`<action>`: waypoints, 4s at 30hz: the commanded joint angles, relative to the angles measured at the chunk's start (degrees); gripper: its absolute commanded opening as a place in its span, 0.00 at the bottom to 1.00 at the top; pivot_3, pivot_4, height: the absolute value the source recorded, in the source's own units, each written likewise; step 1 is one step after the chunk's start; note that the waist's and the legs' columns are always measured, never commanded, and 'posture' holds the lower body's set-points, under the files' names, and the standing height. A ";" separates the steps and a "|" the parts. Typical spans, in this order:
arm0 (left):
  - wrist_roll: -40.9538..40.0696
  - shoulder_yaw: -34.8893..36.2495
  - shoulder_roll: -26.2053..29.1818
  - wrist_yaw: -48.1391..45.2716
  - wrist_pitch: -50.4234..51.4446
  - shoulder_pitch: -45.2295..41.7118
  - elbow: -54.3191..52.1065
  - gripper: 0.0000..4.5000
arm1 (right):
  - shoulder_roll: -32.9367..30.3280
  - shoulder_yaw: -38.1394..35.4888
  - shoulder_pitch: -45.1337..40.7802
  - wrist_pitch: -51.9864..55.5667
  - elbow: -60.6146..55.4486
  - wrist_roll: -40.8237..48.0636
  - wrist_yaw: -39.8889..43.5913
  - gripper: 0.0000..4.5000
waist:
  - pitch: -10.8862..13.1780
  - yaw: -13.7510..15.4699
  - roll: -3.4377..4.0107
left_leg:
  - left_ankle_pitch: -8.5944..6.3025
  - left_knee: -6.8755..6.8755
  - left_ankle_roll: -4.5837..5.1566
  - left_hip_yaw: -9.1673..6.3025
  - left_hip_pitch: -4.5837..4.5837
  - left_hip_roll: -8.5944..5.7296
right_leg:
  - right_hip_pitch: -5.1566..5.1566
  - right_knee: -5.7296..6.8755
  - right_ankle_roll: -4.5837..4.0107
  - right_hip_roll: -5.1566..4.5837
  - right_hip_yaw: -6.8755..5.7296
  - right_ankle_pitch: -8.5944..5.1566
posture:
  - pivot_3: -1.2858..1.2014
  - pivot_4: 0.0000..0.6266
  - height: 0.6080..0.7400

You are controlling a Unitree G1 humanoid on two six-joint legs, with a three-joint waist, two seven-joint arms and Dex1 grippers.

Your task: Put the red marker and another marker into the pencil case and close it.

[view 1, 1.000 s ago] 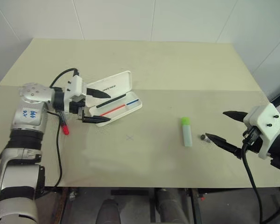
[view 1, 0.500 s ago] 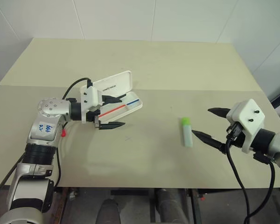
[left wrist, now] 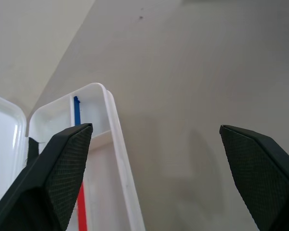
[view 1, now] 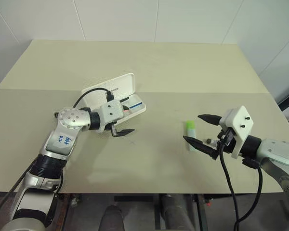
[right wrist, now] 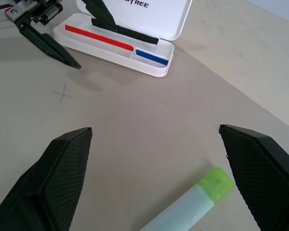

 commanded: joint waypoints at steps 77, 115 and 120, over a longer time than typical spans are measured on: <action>10.62 -8.12 2.87 3.80 18.91 -5.26 -2.04 0.01 | -1.87 -1.98 1.12 1.42 -1.51 -0.64 -0.91 1.00 | 0.01 -0.14 -0.02 | 0.01 -0.02 0.02 0.00 0.00 -0.03 | 0.00 -0.06 -0.01 0.00 0.04 0.01 | 0.52 0.24 1.00; -0.14 -11.70 3.92 -9.90 14.06 -3.76 -17.50 0.01 | -1.17 -13.28 16.02 0.69 -9.35 4.66 1.19 1.00 | 0.12 -0.11 -0.21 | 0.01 0.01 0.03 0.00 -0.01 -0.04 | -0.01 -0.03 0.01 0.00 0.08 0.00 | 0.52 0.24 1.00; 0.44 -12.58 5.50 -10.70 13.60 -2.94 -18.10 0.01 | -0.55 -13.73 19.11 0.05 -10.61 4.19 -0.38 1.00 | 0.13 -0.14 -0.22 | 0.01 0.06 0.03 0.00 0.01 -0.04 | 0.01 -0.03 0.00 0.00 0.10 0.01 | 0.52 0.24 1.00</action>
